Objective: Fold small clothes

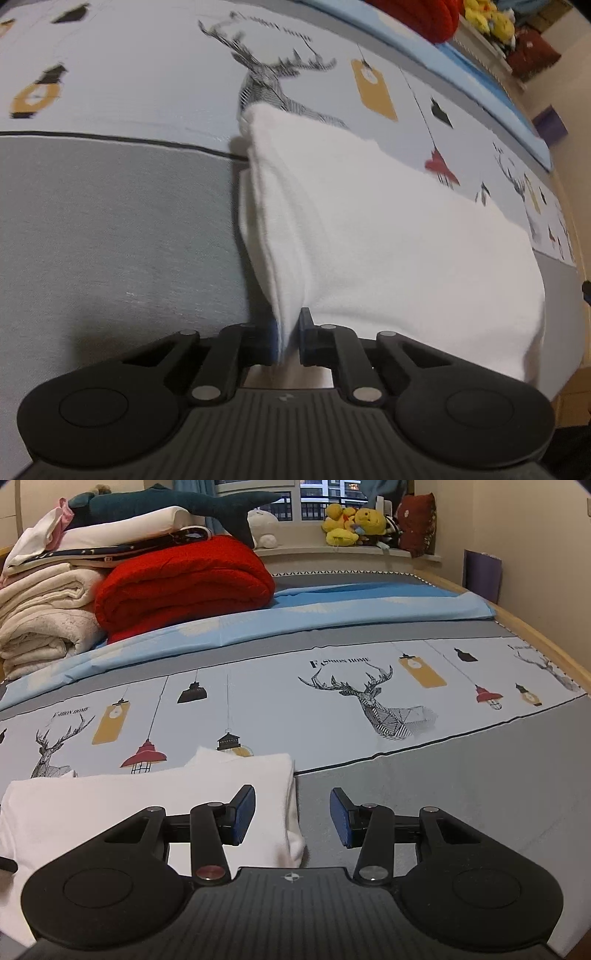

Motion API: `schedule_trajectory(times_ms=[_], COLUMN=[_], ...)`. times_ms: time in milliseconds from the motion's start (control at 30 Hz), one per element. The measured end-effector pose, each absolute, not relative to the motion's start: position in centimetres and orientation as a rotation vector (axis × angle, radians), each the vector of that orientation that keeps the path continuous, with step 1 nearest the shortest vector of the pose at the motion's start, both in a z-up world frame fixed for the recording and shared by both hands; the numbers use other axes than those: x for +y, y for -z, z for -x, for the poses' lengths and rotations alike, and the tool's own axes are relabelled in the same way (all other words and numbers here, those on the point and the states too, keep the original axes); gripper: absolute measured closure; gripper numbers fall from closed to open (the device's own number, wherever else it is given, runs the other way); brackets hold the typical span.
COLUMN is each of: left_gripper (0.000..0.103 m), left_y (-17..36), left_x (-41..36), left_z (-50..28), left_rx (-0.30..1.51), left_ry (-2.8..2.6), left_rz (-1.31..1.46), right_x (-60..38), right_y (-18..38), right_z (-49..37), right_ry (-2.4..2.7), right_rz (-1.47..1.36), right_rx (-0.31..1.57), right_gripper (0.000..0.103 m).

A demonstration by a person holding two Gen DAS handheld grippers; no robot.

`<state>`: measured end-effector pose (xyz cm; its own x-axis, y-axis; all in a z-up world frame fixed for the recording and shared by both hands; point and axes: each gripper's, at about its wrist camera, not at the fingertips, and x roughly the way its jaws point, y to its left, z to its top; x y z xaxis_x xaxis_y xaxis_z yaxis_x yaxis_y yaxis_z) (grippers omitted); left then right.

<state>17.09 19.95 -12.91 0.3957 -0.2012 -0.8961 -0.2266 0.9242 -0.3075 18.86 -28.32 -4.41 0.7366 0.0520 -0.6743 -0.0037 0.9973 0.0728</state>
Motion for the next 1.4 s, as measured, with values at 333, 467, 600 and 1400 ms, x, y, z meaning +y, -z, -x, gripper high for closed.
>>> schedule_trajectory(times_ms=[333, 467, 600, 1400], left_gripper=[0.055, 0.055, 0.060, 0.090], left_y=[12.8, 13.5, 13.7, 10.5], left_x=[23.2, 22.6, 22.1, 18.6], left_z=[-15.6, -15.8, -16.4, -15.3], left_rx=[1.221, 1.244, 1.235, 1.166], left_ry=[-0.098, -0.060, -0.072, -0.261], left_rz=[0.459, 0.469, 0.450, -0.075], right_x=[-26.1, -25.6, -25.6, -25.7], right_y=[4.8, 5.0, 5.1, 5.0], right_z=[-18.7, -18.5, -18.3, -18.5], right_ry=[-0.040, -0.046, -0.046, -0.040], right_rz=[-0.056, -0.042, -0.023, -0.015], right_rx=[0.756, 0.765, 0.771, 0.760], right_gripper=[0.057, 0.057, 0.057, 0.057])
